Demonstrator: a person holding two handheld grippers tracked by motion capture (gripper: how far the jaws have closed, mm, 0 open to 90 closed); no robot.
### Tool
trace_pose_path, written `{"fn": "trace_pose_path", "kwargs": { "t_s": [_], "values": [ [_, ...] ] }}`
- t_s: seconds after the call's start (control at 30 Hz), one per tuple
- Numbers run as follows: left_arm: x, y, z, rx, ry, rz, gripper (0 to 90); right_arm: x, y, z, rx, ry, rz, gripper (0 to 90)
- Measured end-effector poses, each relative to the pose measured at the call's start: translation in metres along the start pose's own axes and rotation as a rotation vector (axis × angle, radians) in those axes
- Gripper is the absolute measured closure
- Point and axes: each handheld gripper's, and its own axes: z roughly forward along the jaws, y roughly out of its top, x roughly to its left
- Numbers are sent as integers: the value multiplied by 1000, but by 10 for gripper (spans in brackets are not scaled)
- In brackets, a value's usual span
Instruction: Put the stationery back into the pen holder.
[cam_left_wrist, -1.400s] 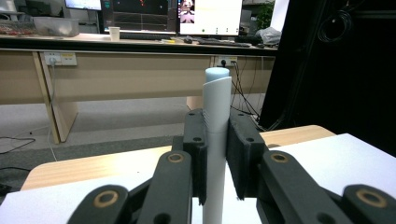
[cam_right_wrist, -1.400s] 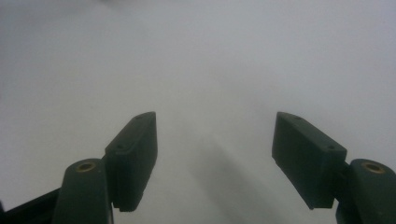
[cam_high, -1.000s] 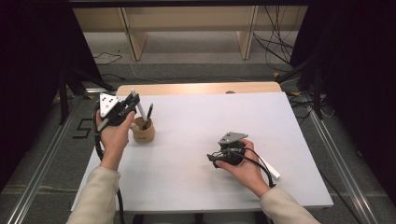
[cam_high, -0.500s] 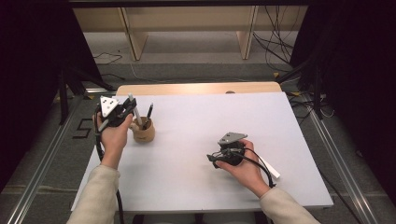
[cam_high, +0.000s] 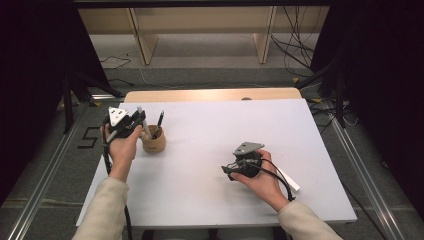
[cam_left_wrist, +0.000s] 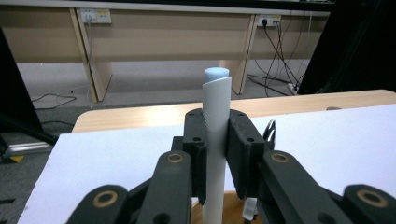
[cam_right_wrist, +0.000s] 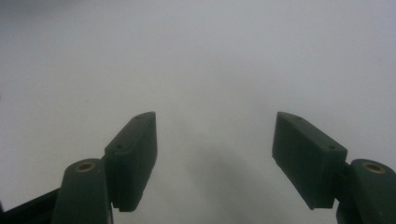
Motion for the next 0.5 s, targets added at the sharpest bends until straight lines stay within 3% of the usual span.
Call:
{"fn": "trace_pose_path", "kwargs": {
  "t_s": [0.5],
  "values": [
    [3,-12,6,46,0,-12,784,0,0,0,3,2,2,314]
  ]
}}
